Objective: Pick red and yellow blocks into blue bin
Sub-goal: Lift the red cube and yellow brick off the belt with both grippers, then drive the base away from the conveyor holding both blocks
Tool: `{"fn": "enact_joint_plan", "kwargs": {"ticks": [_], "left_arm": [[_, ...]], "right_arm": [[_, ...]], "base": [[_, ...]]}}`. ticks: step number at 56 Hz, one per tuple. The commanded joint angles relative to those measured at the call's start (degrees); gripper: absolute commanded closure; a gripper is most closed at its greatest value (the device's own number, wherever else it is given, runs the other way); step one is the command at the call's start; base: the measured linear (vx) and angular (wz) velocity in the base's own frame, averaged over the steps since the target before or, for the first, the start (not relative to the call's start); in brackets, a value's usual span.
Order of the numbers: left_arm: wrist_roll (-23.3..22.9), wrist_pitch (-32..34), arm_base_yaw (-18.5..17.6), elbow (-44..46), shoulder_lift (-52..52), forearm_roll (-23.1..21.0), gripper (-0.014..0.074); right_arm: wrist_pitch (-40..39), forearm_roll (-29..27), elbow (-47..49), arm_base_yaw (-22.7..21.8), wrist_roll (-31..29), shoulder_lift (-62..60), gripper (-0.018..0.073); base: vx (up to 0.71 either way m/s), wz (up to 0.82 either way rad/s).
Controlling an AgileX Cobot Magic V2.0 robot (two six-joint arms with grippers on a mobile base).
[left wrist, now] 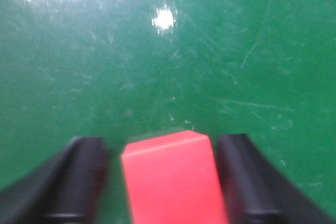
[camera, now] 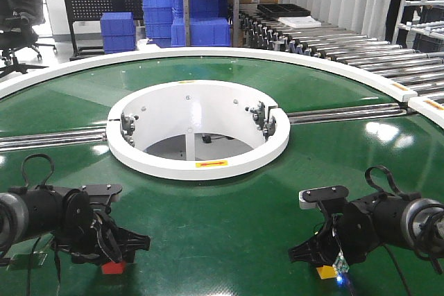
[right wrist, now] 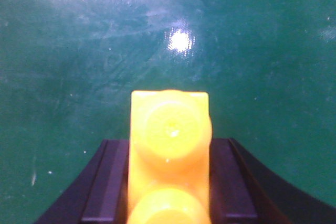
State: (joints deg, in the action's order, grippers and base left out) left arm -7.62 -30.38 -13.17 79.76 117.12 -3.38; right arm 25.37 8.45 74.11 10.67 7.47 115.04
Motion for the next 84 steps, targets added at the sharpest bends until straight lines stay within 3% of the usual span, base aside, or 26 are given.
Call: {"fn": "enact_joint_plan", "kwargs": {"ticks": [1, 7, 24, 33, 45, 65, 78, 84], "left_arm": [[-0.39, 1.15, -0.46, 1.63, -3.49, -0.39, 0.0374], [-0.26, -0.4, -0.46, 1.67, -4.39, -0.35, 0.0609], [0.19, -1.53, -0.46, 1.67, -16.27, -0.1, 0.0605], [1.66, -2.14, -0.46, 1.62, -25.15, 2.47, 0.0603], [3.33, -4.63, -0.46, -0.01, -36.31, 4.32, 0.0603], [3.07, 10.32, -0.46, -27.05, -63.29, 4.13, 0.0603], [2.65, 13.65, -0.46, -41.33, -78.69, 3.38, 0.06], [2.55, 15.75, -0.46, -43.76, -83.21, 3.38, 0.0599]], "right_arm": [[-0.41, 0.37, 1.47, -0.27, -0.5, -3.18, 0.0569], [0.83, 0.69, 1.47, -0.27, -0.73, -3.6, 0.0569], [5.59, 1.44, 1.47, -0.27, -0.73, -11.15, 0.0569], [9.47, 1.39, 0.37, -0.27, -0.73, -19.37, 0.0569], [3.79, 1.44, -9.88, -0.27, -0.73, -35.04, 0.0569], [-4.36, 1.44, -30.35, -0.27, -0.68, -67.82, 0.0569], [-3.76, 2.08, -38.46, -0.27, -0.92, -84.73, 0.0569], [-2.97, 2.1, -40.17, -0.27, -0.92, -88.25, 0.0569]], "base": [[0.0, 0.0], [0.0, 0.0], [0.0, 0.0], [0.0, 0.0], [0.0, 0.0], [0.0, 0.0], [0.0, 0.0], [0.0, 0.0]]}}
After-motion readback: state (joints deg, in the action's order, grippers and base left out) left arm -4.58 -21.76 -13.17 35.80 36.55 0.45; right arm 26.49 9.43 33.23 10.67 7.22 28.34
